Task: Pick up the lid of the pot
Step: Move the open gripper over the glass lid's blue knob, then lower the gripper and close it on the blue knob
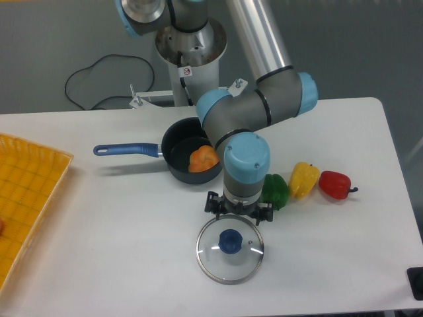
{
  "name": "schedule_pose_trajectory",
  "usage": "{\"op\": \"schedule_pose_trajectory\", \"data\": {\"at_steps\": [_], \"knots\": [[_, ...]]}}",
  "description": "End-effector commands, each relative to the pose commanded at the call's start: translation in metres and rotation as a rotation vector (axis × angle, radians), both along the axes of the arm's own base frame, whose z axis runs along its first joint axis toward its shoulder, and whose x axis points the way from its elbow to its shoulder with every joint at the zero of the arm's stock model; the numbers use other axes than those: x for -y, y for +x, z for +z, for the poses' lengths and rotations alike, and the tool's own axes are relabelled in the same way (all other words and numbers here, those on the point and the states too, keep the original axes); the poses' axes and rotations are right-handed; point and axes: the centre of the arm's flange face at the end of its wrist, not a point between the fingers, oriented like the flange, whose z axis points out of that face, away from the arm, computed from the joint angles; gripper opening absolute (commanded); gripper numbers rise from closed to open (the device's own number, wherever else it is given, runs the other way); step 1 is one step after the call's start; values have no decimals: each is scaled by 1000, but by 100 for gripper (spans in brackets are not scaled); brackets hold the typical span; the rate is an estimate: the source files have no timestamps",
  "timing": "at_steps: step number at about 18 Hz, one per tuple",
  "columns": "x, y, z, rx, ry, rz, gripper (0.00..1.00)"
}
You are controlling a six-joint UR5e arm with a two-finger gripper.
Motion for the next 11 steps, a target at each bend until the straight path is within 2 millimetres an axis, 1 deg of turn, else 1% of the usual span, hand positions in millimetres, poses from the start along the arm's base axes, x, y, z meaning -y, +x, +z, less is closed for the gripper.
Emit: {"op": "schedule_pose_trajectory", "data": {"at_steps": [1,6,10,11], "knots": [[0,0,-6,7,-6,0,100],[-6,1,-16,6,-3,-8,100],[-11,-1,-29,2,0,-11,100],[-13,-1,-30,-1,3,-12,100]]}}
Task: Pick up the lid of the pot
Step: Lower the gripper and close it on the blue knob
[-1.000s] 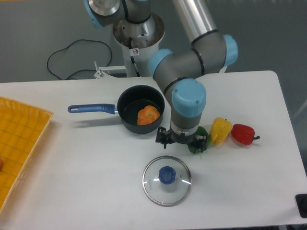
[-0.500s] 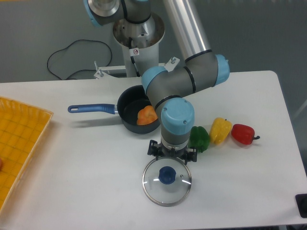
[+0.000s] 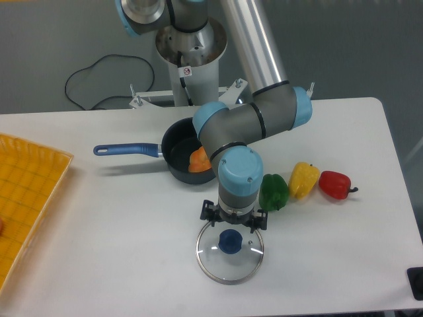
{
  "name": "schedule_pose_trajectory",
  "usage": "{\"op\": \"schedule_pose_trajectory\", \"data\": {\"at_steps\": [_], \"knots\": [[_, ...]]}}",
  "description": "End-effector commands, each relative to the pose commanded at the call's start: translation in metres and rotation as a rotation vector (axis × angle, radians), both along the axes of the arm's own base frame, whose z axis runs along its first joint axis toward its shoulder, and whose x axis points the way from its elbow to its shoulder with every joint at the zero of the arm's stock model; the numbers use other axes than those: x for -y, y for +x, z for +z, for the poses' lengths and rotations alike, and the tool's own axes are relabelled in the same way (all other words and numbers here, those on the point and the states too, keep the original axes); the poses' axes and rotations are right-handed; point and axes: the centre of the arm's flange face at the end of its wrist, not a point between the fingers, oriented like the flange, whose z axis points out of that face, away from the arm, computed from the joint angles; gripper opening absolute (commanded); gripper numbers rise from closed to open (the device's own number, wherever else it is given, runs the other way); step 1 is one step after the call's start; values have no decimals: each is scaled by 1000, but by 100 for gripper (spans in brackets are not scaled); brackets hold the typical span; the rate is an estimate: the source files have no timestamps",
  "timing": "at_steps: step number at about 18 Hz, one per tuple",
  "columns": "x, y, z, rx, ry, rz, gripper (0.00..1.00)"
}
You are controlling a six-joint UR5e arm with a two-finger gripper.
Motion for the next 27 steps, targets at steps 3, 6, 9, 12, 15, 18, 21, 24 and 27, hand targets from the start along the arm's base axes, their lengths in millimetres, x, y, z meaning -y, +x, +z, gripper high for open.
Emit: {"op": "schedule_pose_trajectory", "data": {"at_steps": [3,6,9,12,15,18,21,24,27], "knots": [[-7,-1,-4,-2,0,8,100],[-12,-2,-7,-3,-1,9,100],[-12,-2,-9,0,-3,11,100],[-13,-2,-12,1,-4,11,100],[-17,-1,-18,-2,-6,12,100],[-22,1,-20,-4,-6,14,100],[-22,1,-20,-4,-6,14,100],[-22,1,-20,-5,-7,14,95],[-22,1,-19,-7,-7,14,83]]}}
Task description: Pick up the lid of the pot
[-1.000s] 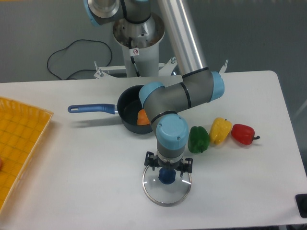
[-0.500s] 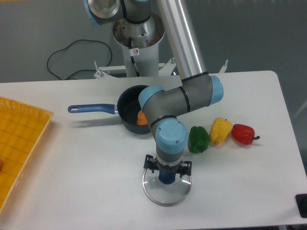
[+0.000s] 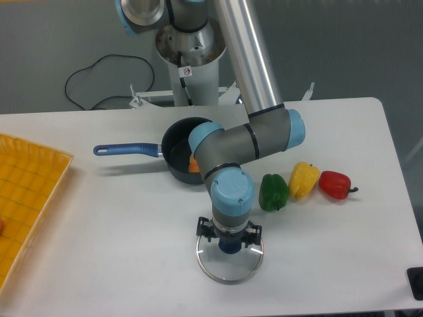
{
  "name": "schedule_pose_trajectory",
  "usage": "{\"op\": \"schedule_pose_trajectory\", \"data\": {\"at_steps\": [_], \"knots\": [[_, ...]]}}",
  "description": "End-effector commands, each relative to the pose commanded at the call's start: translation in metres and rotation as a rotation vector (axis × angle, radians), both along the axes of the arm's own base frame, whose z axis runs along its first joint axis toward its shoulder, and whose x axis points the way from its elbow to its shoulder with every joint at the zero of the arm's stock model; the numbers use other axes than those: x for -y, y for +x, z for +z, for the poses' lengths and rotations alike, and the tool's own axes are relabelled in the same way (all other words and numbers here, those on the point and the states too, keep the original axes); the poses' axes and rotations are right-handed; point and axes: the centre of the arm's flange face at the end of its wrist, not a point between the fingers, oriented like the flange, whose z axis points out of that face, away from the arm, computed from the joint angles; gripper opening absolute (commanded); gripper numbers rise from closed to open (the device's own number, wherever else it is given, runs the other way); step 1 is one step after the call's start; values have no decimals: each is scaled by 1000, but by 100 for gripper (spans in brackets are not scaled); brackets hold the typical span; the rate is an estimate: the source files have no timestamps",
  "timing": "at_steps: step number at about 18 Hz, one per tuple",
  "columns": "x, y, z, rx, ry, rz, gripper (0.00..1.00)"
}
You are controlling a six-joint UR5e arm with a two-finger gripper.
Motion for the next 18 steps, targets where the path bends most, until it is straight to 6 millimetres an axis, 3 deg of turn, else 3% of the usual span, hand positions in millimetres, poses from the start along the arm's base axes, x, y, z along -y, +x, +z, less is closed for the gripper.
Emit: {"op": "schedule_pose_trajectory", "data": {"at_steps": [4,11,18], "knots": [[0,0,0,0,0,0,67],[-1,1,1,-1,1,2,47],[1,1,6,-6,2,21,40]]}}
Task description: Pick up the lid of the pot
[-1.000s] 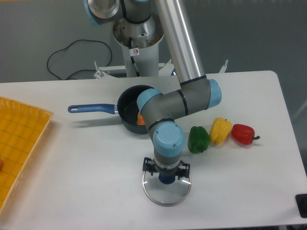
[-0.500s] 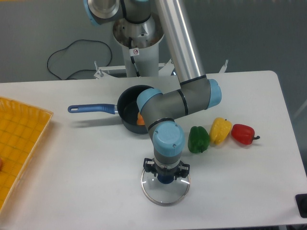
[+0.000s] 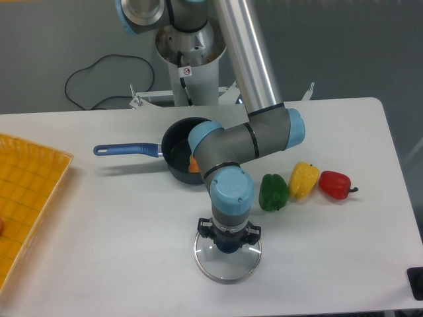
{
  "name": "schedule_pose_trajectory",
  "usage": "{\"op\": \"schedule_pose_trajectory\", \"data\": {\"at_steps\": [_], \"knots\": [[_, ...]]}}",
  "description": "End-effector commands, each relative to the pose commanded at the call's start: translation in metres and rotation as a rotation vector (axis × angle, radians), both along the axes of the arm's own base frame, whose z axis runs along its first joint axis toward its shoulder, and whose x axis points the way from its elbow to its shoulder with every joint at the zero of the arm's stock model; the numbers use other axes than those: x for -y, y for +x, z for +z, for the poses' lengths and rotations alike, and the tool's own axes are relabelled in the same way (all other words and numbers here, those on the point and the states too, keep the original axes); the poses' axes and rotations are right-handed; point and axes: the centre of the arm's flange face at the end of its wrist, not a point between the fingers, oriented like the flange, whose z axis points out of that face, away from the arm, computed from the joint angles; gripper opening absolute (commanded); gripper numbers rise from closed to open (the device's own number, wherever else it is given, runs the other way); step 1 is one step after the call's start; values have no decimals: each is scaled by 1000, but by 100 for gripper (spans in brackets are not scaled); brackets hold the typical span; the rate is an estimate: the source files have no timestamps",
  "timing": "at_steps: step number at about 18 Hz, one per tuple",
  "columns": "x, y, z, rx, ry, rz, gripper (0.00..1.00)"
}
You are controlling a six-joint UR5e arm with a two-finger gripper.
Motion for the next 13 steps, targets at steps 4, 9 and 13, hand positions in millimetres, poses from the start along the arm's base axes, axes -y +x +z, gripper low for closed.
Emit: {"op": "schedule_pose_trajectory", "data": {"at_steps": [4,9,13], "knots": [[4,4,20,-12,9,-3,40],[14,13,57,-8,9,-8,40],[25,19,94,-18,22,-9,38]]}}
